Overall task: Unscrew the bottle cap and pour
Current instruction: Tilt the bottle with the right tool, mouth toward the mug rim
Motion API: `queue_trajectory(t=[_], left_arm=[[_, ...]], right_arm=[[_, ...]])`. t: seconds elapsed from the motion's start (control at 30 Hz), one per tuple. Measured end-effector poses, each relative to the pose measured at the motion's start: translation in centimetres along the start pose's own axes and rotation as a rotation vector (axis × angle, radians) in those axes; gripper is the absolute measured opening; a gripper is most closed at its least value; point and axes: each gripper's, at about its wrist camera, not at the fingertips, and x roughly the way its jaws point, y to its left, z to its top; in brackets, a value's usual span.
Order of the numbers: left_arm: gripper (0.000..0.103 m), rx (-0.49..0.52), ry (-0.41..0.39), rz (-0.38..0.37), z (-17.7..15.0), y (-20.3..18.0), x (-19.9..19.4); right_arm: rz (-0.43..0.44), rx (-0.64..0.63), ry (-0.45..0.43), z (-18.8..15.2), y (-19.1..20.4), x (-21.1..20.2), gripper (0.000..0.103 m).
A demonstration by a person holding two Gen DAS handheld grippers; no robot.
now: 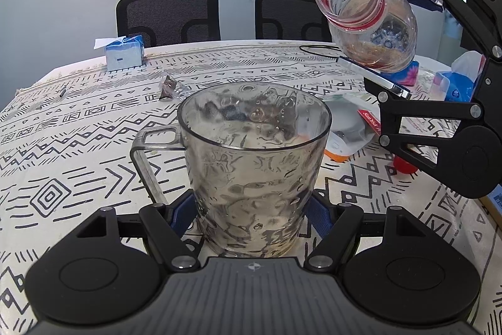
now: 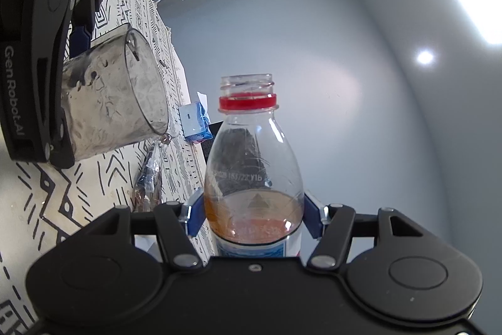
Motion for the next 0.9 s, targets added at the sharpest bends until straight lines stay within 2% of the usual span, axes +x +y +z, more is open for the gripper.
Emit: queue_trajectory(t=[0.17, 0.63, 0.9], left_arm=[[0.071, 0.001, 0.001, 0.001, 0.0, 0.0, 0.1], [0.071, 0.004, 0.001, 0.001, -0.1, -0.3, -0.3], [0.071, 0.006, 0.002, 0.002, -0.1, -0.3, -0.4]], right_arm=[[0.002, -0.004, -0.008, 0.9, 0.0, 0.6, 0.065], [-0.002, -0.039, -0.022, 5.9, -3.0, 2.3, 0.065], [-0.004, -0.055, -0.025, 6.6, -2.1, 3.7, 0.065]])
